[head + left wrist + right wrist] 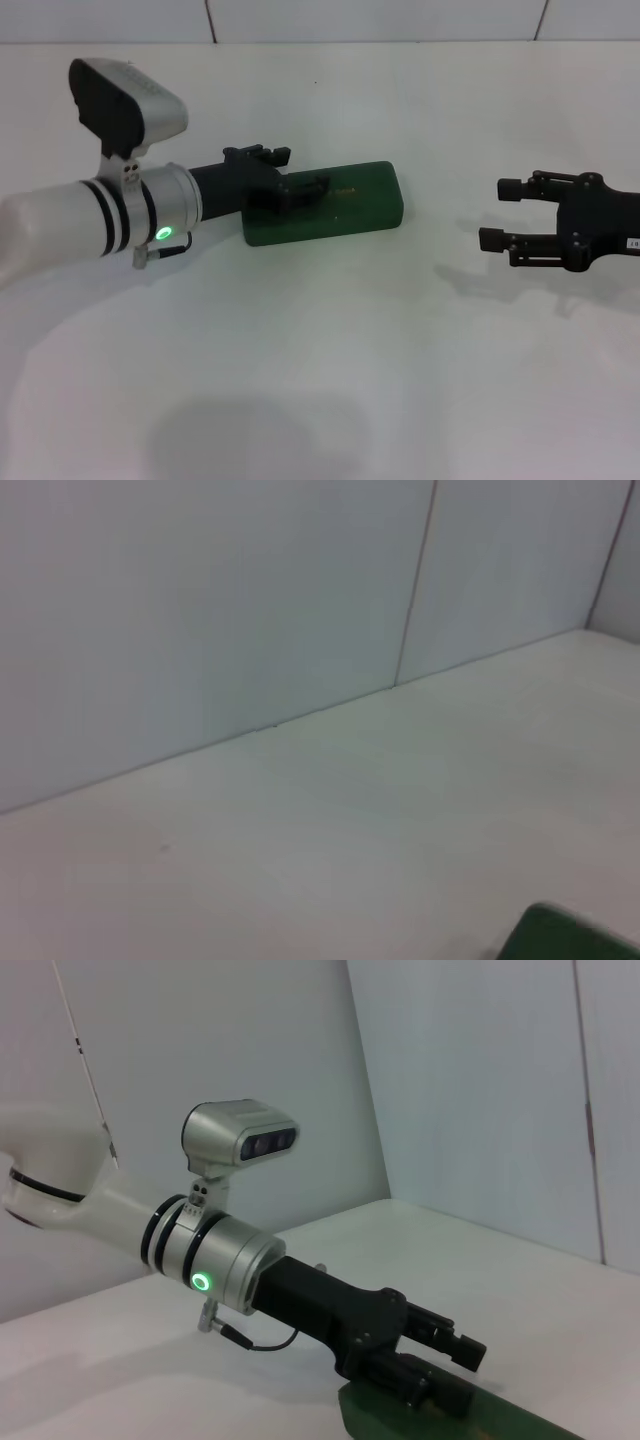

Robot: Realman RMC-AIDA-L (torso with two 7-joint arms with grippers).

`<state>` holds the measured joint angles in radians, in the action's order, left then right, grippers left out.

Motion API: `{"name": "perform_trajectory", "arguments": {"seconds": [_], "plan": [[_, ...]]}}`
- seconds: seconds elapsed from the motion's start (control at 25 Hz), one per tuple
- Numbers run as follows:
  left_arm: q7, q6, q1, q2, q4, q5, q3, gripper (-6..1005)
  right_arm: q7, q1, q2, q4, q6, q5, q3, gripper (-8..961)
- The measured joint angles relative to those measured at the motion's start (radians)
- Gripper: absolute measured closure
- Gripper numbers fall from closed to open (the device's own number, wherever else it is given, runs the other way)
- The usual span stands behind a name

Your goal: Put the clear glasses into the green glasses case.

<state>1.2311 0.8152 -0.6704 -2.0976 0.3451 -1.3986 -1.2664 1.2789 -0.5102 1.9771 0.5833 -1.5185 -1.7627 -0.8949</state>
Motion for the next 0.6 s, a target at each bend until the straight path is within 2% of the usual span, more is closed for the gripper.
{"name": "perform_trajectory", "arguments": {"seconds": [0.12,0.2,0.32,0.44,0.6], "plan": [[-0.078,0.091,0.032,0.0,0.0,0.091,0.0,274,-0.001,0.0,0.002,0.0,-0.003,0.0,-0.001,175],[-0.163,0.21,0.068,0.003,0.0,0.182,0.002,274,-0.002,0.001,0.004,0.004,-0.005,0.0,-0.001,175],[-0.291,0.471,0.137,0.009,0.001,0.301,0.006,274,-0.015,0.002,0.009,0.013,-0.009,0.006,0.003,175],[-0.377,0.682,0.197,0.019,0.001,0.33,0.008,274,-0.041,0.002,0.02,0.034,-0.018,0.035,0.012,176],[-0.436,0.844,0.276,0.038,0.002,0.322,0.005,274,-0.099,-0.004,0.035,0.066,-0.07,0.073,0.008,176]]}}
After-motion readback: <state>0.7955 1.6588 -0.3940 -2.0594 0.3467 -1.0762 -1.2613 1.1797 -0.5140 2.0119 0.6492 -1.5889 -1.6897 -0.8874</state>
